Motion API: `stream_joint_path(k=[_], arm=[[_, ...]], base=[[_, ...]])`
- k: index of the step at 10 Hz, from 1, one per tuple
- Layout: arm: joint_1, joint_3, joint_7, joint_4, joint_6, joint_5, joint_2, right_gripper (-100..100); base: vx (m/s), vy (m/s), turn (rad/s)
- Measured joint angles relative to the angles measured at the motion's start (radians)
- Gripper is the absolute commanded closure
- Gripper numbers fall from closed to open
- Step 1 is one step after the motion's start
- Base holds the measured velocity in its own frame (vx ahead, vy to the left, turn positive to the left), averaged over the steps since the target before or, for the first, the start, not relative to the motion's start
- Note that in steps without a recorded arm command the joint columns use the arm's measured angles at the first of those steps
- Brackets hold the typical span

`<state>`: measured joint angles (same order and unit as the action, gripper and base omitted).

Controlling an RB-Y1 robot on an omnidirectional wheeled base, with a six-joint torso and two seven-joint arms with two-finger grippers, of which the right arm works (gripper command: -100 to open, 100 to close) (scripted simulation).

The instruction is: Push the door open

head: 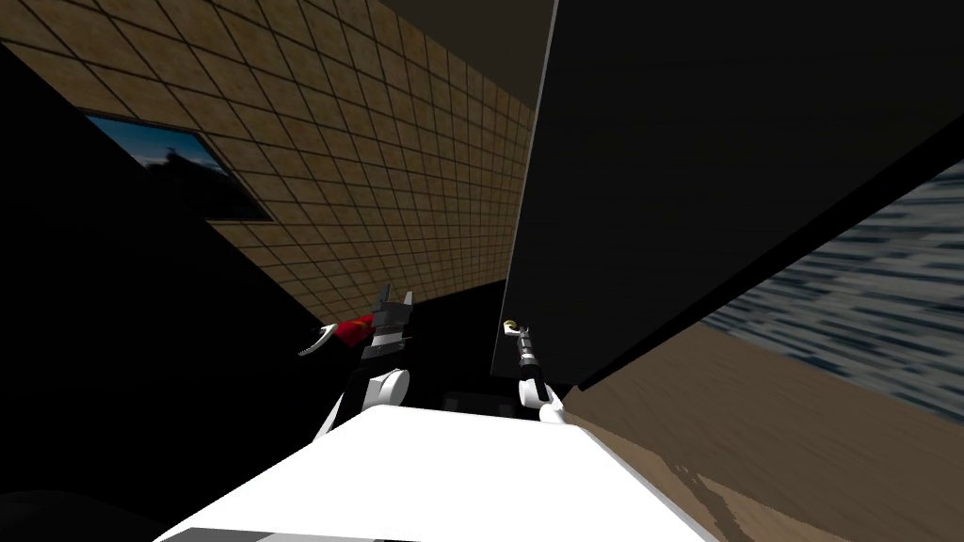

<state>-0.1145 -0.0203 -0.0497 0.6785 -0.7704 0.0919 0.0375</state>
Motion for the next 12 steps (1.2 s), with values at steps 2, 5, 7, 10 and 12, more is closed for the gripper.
stream_joint_path(k=[2, 5, 7, 10, 12], arm=[[0.000, -0.014, -0.005, 0.000, 0.004, 0.008, 0.008, 100], [-0.017, -0.037, -0.009, -0.035, -0.029, 0.021, 0.025, 100], [-0.006, -0.045, -0.013, -0.003, -0.001, 0.026, 0.027, 100], [0.009, -0.077, -0.025, 0.013, 0.007, 0.044, 0.035, 100], [-0.008, -0.102, -0.034, -0.019, -0.006, 0.058, 0.043, 100]], base=[[0.199, 0.075, -0.047], [0.116, 0.041, -0.018], [0.170, 0.058, -0.057], [0.208, 0.082, -0.075], [0.220, 0.070, -0.058]])
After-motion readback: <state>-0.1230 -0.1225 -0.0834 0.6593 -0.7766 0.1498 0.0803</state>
